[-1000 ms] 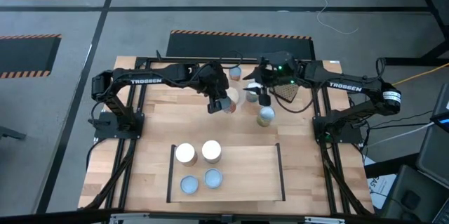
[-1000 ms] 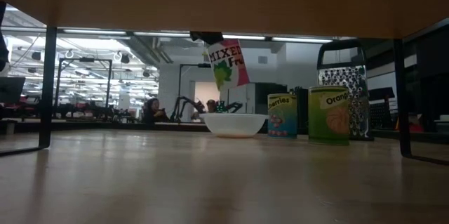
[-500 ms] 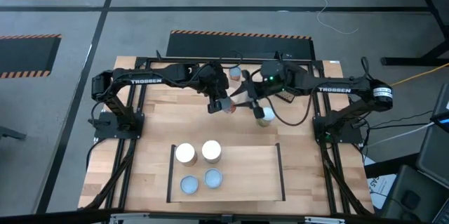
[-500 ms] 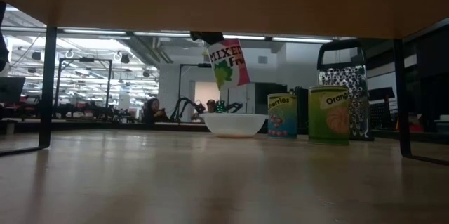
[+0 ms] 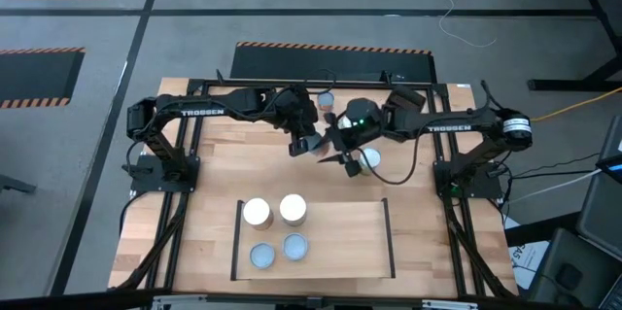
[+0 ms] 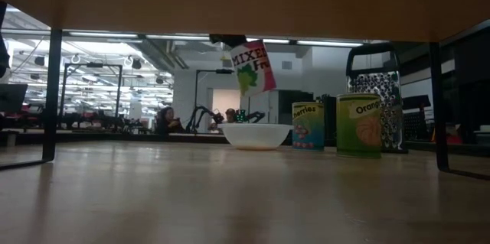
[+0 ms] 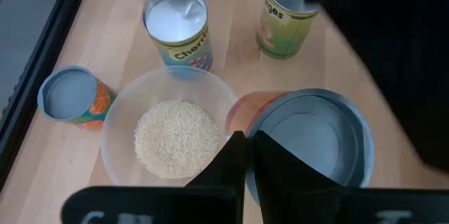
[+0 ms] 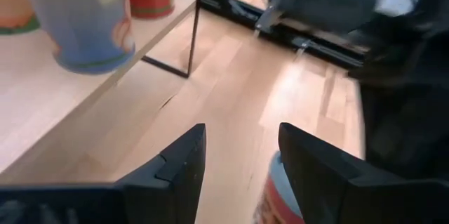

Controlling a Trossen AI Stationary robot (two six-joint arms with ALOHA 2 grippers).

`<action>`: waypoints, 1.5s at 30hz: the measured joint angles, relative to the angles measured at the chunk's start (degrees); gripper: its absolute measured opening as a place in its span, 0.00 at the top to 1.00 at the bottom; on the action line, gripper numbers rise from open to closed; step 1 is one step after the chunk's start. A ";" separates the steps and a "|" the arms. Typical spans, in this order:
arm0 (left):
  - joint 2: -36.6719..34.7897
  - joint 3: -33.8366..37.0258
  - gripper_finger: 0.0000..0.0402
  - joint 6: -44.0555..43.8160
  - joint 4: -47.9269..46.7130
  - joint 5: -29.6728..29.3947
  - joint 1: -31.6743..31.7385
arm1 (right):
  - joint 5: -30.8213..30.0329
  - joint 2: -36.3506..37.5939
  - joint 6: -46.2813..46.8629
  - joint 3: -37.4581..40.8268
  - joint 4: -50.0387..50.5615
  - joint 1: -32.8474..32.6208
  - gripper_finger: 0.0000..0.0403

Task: Pick and place cans onto a shelf
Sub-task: Put the canned mixed fruit on the shelf

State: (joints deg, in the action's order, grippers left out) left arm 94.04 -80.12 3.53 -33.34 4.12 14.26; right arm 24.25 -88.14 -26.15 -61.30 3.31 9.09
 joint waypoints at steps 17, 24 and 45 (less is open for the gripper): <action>0.00 0.00 0.98 -0.52 -0.06 -0.19 0.00 | -9.58 -3.17 0.24 0.00 -1.62 -1.44 0.54; 0.02 0.00 0.98 -0.59 0.01 -0.92 0.00 | -17.68 -3.15 0.17 -0.04 0.10 -3.20 0.54; 0.09 0.00 0.98 -1.81 -0.30 -3.46 -0.02 | -26.50 -3.15 0.33 -2.38 4.98 -4.99 0.54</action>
State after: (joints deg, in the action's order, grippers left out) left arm 94.13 -80.12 1.72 -33.65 0.66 14.24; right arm -2.25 -91.29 -25.82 -63.68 8.29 4.10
